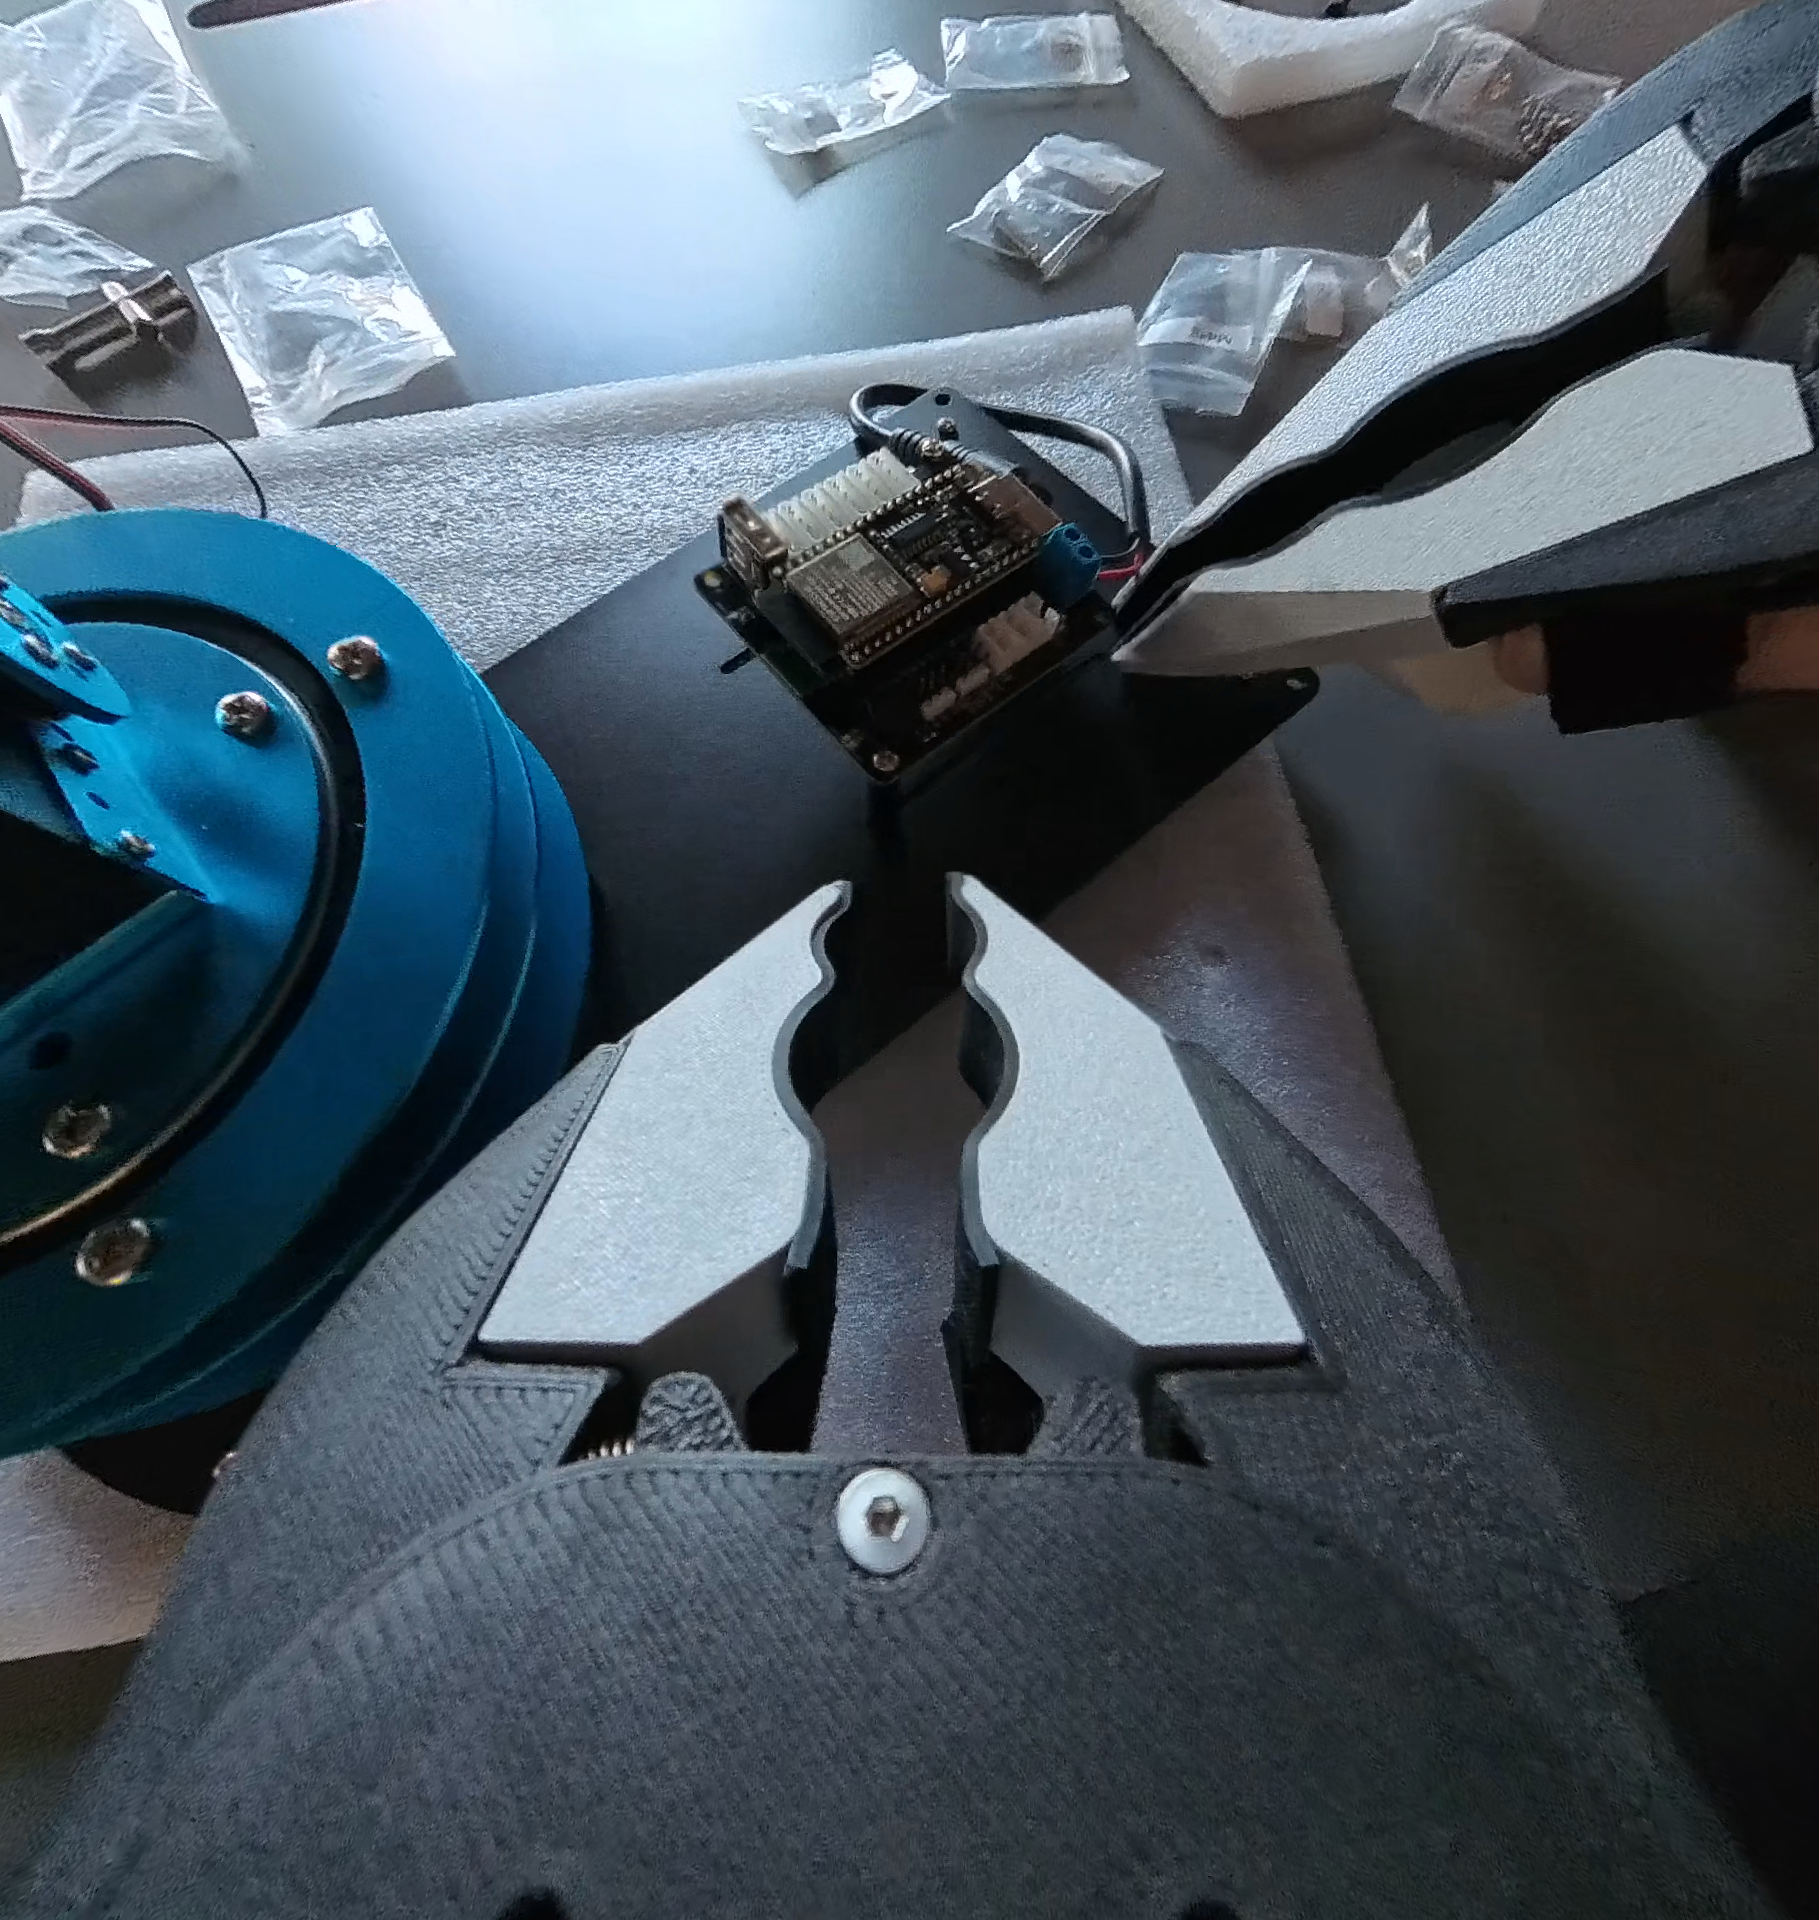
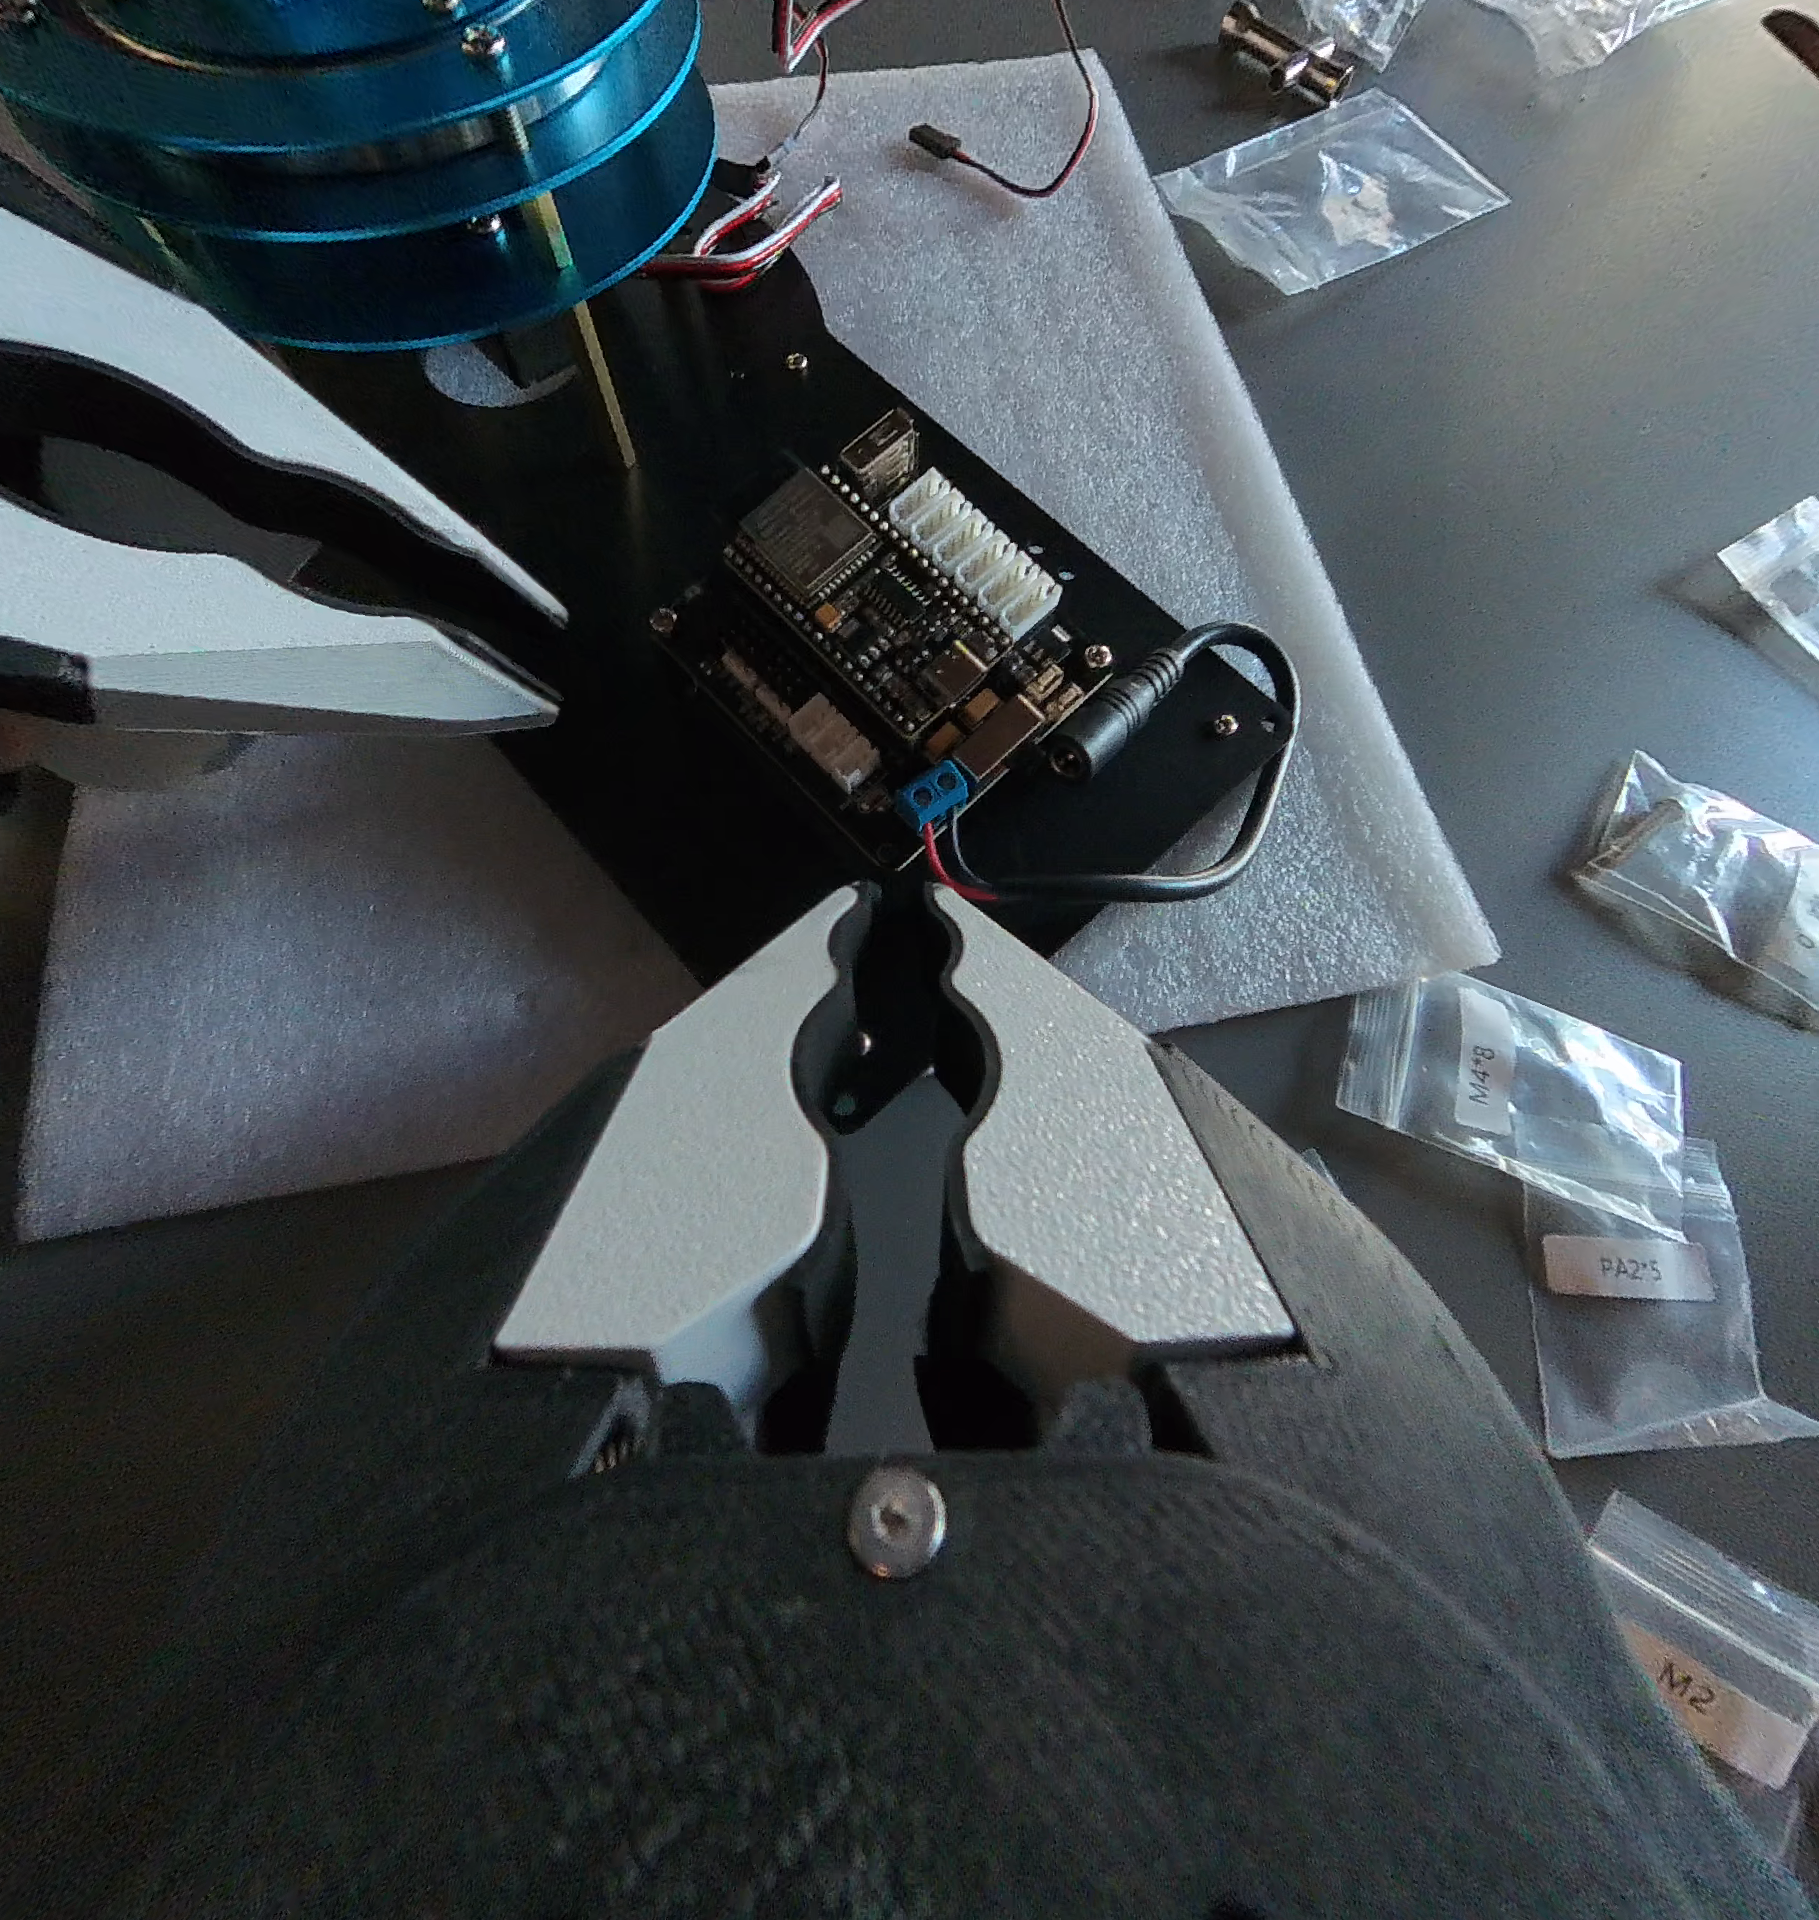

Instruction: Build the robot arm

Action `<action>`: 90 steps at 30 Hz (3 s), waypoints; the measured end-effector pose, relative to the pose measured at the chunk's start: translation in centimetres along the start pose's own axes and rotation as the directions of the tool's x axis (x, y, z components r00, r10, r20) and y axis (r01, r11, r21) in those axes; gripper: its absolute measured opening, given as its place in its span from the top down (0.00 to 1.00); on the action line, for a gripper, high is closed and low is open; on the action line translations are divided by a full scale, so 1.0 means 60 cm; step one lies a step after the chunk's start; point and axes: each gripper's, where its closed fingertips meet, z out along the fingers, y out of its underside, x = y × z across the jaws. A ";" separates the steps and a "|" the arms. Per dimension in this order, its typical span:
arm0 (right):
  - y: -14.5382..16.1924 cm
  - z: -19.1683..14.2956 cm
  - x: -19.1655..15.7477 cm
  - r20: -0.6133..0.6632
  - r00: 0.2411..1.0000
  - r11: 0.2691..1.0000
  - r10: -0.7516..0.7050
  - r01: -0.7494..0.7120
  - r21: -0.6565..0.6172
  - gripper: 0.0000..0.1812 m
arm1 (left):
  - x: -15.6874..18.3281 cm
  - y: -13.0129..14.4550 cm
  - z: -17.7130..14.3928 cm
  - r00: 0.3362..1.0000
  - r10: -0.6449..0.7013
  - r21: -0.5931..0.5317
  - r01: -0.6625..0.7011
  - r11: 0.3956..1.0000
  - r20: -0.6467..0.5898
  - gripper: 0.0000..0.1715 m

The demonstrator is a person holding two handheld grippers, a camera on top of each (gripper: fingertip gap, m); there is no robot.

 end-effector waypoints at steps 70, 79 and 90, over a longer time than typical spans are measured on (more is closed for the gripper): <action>-0.004 0.003 -0.003 0.010 0.990 0.990 -0.138 0.138 0.030 0.98 | 0.004 -0.007 0.015 0.997 -0.037 -0.045 0.034 0.998 -0.062 0.88; -0.003 0.002 -0.003 0.014 0.991 0.991 -0.135 0.134 0.028 0.98 | 0.005 -0.008 0.015 0.995 -0.060 -0.043 0.057 0.997 -0.074 0.88; -0.001 -0.001 -0.001 0.013 0.991 0.991 -0.133 0.133 0.025 0.97 | 0.012 0.002 0.004 0.993 -0.071 -0.059 0.065 0.996 -0.094 0.88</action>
